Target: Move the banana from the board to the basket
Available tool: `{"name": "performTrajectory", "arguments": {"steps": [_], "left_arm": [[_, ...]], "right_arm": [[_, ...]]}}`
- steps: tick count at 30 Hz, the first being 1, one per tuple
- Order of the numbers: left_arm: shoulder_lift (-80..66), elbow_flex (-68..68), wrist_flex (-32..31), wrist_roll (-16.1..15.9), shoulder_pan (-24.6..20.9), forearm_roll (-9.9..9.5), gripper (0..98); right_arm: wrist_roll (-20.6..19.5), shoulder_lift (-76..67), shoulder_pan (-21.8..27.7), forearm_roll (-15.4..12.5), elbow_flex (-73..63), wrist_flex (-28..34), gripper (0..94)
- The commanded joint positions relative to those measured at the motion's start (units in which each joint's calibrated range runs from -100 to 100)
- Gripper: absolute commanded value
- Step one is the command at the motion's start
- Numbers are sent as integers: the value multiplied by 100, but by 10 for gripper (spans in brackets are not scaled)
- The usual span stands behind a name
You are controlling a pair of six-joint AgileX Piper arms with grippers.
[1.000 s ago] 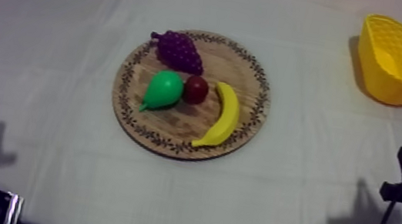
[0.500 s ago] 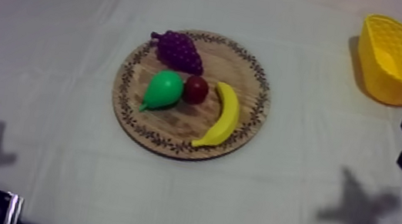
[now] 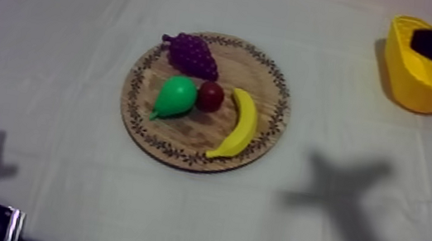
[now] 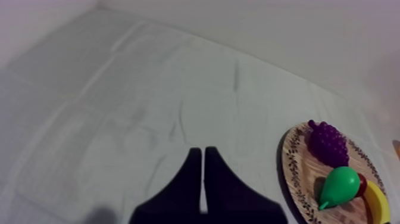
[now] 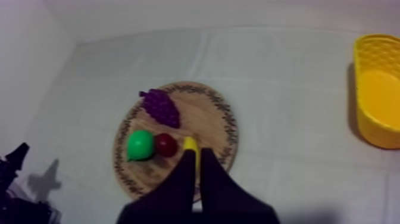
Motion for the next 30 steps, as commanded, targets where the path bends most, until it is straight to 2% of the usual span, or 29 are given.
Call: {"name": "performTrajectory", "arguments": {"steps": [1,9,13,20,27,28,29,30], "left_arm": [[-3,3,2,0,-3,-1,1],[-3,3,2,1,-3,-1,1],[-3,3,2,2,-3,-1,1],[-3,3,2,0,-3,-1,1],[-3,3,2,0,-3,-1,1],[-3,3,2,0,-3,-1,1],[-3,3,2,0,-3,-1,1],[-3,3,2,0,-3,-1,1]], "right_arm": [[-149,617,-295,19,-710,153,22],[-521,1837,-905,152,-1021,301,27],[-647,2443,-1005,123,-1037,202,32],[-1035,3187,-1195,266,-779,-37,34],[-1234,3431,-1222,356,-436,-293,42],[-1254,3436,-1223,368,-410,-306,53],[-1219,3441,-1213,345,-389,-332,107],[-1103,3443,-1196,269,-387,-353,214]]}}
